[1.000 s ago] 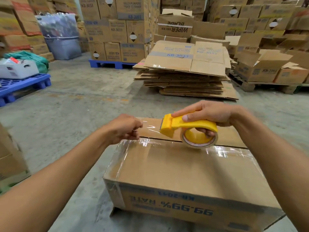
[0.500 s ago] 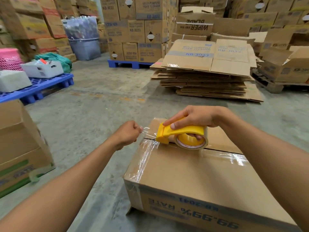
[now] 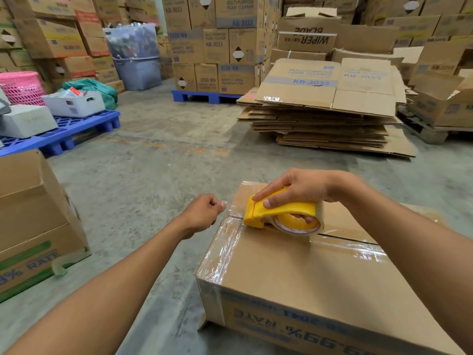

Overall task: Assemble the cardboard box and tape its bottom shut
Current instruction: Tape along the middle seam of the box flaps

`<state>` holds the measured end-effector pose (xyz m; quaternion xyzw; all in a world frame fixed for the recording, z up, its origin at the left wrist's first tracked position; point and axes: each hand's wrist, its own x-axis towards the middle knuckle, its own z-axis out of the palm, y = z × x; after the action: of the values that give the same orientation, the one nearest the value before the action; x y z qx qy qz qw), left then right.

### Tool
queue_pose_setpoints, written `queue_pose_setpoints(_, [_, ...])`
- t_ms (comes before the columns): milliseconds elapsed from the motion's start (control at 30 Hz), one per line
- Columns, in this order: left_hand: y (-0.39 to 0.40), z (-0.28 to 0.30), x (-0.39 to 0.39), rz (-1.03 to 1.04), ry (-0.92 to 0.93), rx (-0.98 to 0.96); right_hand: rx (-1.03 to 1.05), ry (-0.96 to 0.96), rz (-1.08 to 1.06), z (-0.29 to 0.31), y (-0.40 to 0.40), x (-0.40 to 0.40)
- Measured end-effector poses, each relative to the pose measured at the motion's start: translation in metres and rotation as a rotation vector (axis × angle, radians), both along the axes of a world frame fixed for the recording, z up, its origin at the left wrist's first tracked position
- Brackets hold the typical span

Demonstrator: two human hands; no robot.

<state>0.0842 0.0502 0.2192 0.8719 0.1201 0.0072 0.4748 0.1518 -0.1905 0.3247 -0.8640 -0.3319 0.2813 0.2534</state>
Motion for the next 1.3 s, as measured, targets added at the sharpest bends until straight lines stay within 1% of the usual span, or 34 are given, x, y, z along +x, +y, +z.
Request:
queue_pose_setpoints(167, [0.005, -0.008, 0.003, -0.051, 0.054, -0.057, -0.043, -0.002, -0.005, 0.002, 0.008, -0.001])
queue_pose_setpoints(367, [0.005, -0.013, 0.004, -0.01, 0.179, -0.337, -0.07, -0.02, -0.005, 0.0, 0.012, 0.0])
queue_pose_setpoints(500, [0.004, -0.016, 0.008, 0.026, 0.124, -0.337, -0.095, -0.054, 0.019, -0.001, 0.014, 0.0])
queue_pose_setpoints(667, [0.005, -0.021, 0.006, 0.036, 0.155, -0.476, -0.091, -0.065, 0.018, -0.002, 0.012, -0.001])
queue_pose_setpoints(767, [0.002, -0.025, 0.006, 0.049, 0.159, -0.518, -0.081, -0.064, 0.024, -0.002, 0.013, -0.001])
queue_pose_setpoints(933, [-0.003, -0.029, 0.009, 0.097, 0.001, -0.457, -0.089, -0.056, 0.021, -0.001, 0.014, -0.002])
queue_pose_setpoints(1033, [-0.006, -0.032, 0.006, 0.108, -0.026, -0.423, -0.093, -0.054, 0.021, -0.001, 0.014, -0.001])
queue_pose_setpoints(1100, [-0.007, -0.032, 0.004, 0.122, -0.029, -0.358, -0.094, -0.054, 0.02, -0.001, 0.014, -0.001])
queue_pose_setpoints(1167, [-0.003, -0.031, 0.0, 0.195, -0.018, -0.283, -0.093, -0.039, 0.015, -0.001, 0.013, -0.001])
queue_pose_setpoints(1233, [0.005, -0.034, -0.004, 0.28, -0.001, -0.285, -0.095, -0.024, 0.012, -0.001, 0.014, -0.001])
queue_pose_setpoints(1267, [0.009, -0.036, -0.006, 0.308, -0.036, -0.267, -0.094, -0.029, 0.012, -0.001, 0.014, 0.0])
queue_pose_setpoints(1300, [0.013, -0.037, -0.007, 0.326, -0.113, -0.229, -0.091, -0.037, 0.012, -0.002, 0.014, 0.0])
